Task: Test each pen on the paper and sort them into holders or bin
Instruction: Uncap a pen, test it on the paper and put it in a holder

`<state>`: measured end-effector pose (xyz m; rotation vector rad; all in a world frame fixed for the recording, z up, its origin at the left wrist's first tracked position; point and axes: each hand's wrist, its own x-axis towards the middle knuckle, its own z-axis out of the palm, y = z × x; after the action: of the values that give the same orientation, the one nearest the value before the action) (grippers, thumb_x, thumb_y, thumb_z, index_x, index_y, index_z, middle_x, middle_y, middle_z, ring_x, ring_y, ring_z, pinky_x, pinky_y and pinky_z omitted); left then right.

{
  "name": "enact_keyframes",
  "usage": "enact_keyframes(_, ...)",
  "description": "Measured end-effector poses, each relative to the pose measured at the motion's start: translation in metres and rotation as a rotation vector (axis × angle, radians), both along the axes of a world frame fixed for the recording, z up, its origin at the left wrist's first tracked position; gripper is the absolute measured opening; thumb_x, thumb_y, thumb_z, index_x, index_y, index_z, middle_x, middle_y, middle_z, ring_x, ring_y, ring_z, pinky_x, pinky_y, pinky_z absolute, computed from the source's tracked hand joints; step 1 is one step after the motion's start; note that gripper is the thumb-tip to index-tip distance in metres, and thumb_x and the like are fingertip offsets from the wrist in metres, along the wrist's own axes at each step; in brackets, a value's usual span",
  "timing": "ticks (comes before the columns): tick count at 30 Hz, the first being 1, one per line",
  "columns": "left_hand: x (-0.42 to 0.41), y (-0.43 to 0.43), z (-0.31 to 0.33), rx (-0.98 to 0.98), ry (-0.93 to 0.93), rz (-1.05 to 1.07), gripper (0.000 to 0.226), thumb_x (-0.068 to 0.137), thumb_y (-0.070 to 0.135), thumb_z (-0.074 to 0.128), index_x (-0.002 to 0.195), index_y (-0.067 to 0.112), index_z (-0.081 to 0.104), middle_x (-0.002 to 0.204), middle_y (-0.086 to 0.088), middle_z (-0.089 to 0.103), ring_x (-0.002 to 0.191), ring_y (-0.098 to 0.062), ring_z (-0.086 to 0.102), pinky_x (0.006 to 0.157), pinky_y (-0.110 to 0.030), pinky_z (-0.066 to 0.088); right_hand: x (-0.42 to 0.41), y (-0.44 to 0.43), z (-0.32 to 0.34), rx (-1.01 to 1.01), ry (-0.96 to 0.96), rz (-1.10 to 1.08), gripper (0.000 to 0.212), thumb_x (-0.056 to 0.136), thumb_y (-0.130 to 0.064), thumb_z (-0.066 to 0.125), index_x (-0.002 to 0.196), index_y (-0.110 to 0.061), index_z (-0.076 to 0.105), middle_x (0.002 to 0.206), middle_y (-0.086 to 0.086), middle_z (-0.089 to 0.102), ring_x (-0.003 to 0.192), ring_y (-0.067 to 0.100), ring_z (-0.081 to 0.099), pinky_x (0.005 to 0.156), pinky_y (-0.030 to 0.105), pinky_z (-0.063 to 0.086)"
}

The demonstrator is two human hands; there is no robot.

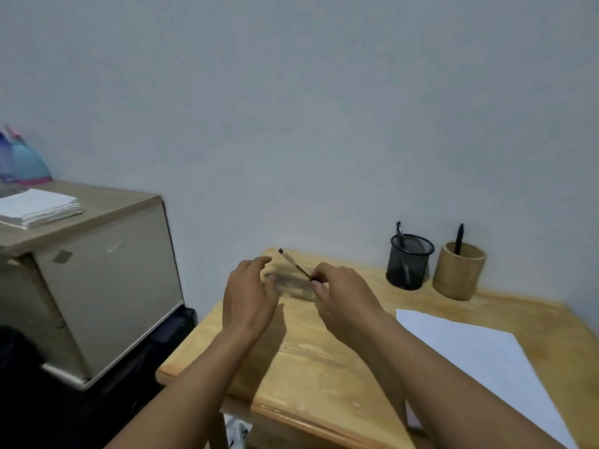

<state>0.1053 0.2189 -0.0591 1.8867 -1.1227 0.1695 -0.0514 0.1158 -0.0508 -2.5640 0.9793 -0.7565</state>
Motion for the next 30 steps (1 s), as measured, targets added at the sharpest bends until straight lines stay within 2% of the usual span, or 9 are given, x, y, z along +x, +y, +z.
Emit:
enact_keyframes(2, -0.019, -0.015, 0.003, 0.021, 0.036, -0.087, 0.033, 0.093, 0.022, 0.060, 0.125, 0.020, 0.064, 0.117, 0.000, 0.067, 0.104, -0.017, 0.064, 0.091, -0.031, 0.050, -0.017, -0.006, 0.007, 0.143, -0.133, -0.069, 0.011, 0.094, -0.032, 0.055, 0.097, -0.031, 0.065, 0.093, -0.008, 0.073, 0.089, 0.015, 0.067, 0.077, 0.036, 0.055)
enact_keyframes(4, -0.040, -0.030, 0.004, 0.056, 0.075, -0.208, 0.031, 0.092, 0.025, 0.062, 0.122, 0.019, 0.068, 0.113, 0.000, 0.072, 0.097, -0.013, 0.066, 0.087, -0.027, 0.050, -0.034, -0.009, 0.015, 0.273, -0.259, -0.140, 0.005, 0.093, -0.027, 0.062, 0.095, -0.027, 0.066, 0.088, -0.008, 0.074, 0.084, 0.012, 0.070, 0.071, 0.030, 0.054)
enact_keyframes(7, -0.073, -0.051, 0.007, 0.104, 0.109, -0.378, 0.030, 0.093, 0.029, 0.065, 0.121, 0.018, 0.069, 0.112, 0.002, 0.072, 0.090, -0.009, 0.067, 0.084, -0.028, 0.053, -0.059, -0.012, 0.023, 0.461, -0.495, -0.206, 0.004, 0.089, -0.019, 0.067, 0.091, -0.016, 0.066, 0.083, 0.000, 0.077, 0.082, 0.021, 0.073, 0.072, 0.040, 0.056)
enact_keyframes(9, -0.092, -0.060, 0.008, 0.109, 0.157, -0.469, 0.027, 0.093, 0.029, 0.065, 0.119, 0.020, 0.070, 0.110, 0.004, 0.073, 0.088, -0.008, 0.068, 0.083, -0.027, 0.053, -0.074, -0.013, 0.027, 0.592, -0.671, -0.214, 0.008, 0.092, -0.016, 0.064, 0.093, -0.009, 0.067, 0.089, 0.007, 0.078, 0.090, 0.026, 0.075, 0.080, 0.047, 0.059)
enact_keyframes(13, -0.114, -0.072, 0.011, 0.006, 0.295, -0.573, 0.019, 0.094, 0.021, 0.064, 0.109, 0.029, 0.074, 0.093, 0.009, 0.076, 0.083, -0.011, 0.071, 0.079, -0.033, 0.058, -0.098, -0.010, 0.032, 0.820, -0.903, -0.147, 0.012, 0.097, -0.006, 0.055, 0.092, -0.009, 0.065, 0.096, 0.009, 0.076, 0.088, 0.015, 0.077, 0.078, 0.036, 0.062)
enact_keyframes(18, -0.119, -0.082, 0.018, -0.036, 0.458, -0.649, 0.026, 0.090, 0.011, 0.069, 0.088, 0.037, 0.073, 0.078, -0.003, 0.075, 0.077, -0.029, 0.072, 0.075, -0.042, 0.062, -0.117, -0.015, 0.030, 0.828, -0.934, -0.142, 0.012, 0.095, -0.012, 0.065, 0.084, -0.016, 0.068, 0.088, 0.008, 0.072, 0.087, 0.018, 0.069, 0.063, 0.029, 0.056)
enact_keyframes(22, -0.122, -0.085, 0.023, -0.035, 0.641, -0.713, 0.017, 0.090, 0.004, 0.069, 0.092, 0.019, 0.075, 0.080, -0.009, 0.071, 0.075, -0.019, 0.066, 0.075, -0.034, 0.061, -0.123, -0.016, 0.026, 0.853, -0.986, -0.111, 0.014, 0.095, -0.013, 0.067, 0.081, -0.013, 0.070, 0.068, 0.001, 0.065, 0.064, 0.010, 0.060, 0.057, 0.021, 0.051)
enact_keyframes(26, -0.126, -0.083, 0.024, -0.013, 0.805, -0.766, 0.010, 0.090, 0.006, 0.069, 0.098, 0.005, 0.075, 0.085, -0.014, 0.072, 0.081, -0.020, 0.071, 0.076, -0.033, 0.061, -0.128, -0.020, 0.021, 0.889, -1.013, -0.096, 0.009, 0.094, -0.009, 0.069, 0.085, -0.007, 0.070, 0.069, 0.004, 0.067, 0.059, 0.008, 0.062, 0.057, 0.019, 0.054)
enact_keyframes(30, -0.127, -0.090, 0.024, -0.005, 0.771, -0.752, 0.009, 0.091, -0.002, 0.066, 0.091, 0.001, 0.074, 0.072, -0.012, 0.068, 0.071, -0.020, 0.066, 0.075, -0.032, 0.062, -0.134, -0.024, 0.014, 0.880, -1.007, -0.104, 0.006, 0.092, -0.008, 0.070, 0.088, -0.005, 0.070, 0.072, 0.007, 0.069, 0.060, 0.010, 0.063, 0.056, 0.019, 0.054)
